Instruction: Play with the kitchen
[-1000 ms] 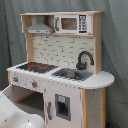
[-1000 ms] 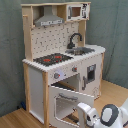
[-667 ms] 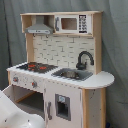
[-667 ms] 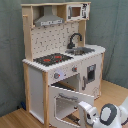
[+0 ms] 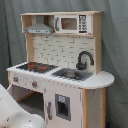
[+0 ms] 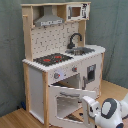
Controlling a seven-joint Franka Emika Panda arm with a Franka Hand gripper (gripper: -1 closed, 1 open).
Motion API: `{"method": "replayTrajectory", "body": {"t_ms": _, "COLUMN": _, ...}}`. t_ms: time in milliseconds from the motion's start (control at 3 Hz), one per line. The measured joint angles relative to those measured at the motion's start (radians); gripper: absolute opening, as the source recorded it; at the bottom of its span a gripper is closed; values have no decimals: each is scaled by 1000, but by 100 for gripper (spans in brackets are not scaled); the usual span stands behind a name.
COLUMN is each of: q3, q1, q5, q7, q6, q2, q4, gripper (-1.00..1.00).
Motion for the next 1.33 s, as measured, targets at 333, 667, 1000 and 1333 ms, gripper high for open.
{"method": "replayTrajectory", "body": {"t_ms": 333, "q3": -27, "q1": -24, "q5": 0, "q7": 48, "q6": 0, "q2": 42, "q4": -73, "gripper": 100}}
{"method": "replayTrajectory", "body": {"t_ms": 667, "q3": -81, "q1": -108, "q5": -1, "q7": 48, "q6": 12, "q2": 59, "q4": -86, "gripper": 100}}
{"method": "replayTrajectory", "body": {"t_ms": 1000, "q3": -156, "q1": -166, "q5": -8, "q7": 42, "q6": 50, "q2": 59, "q4": -97, "gripper": 100}}
{"method": "replayTrajectory", "body": {"t_ms": 1333, "q3": -236, "q1": -166, "q5": -8, "q7": 11, "q6": 106, "q2": 59, "q4": -97, "gripper": 100}}
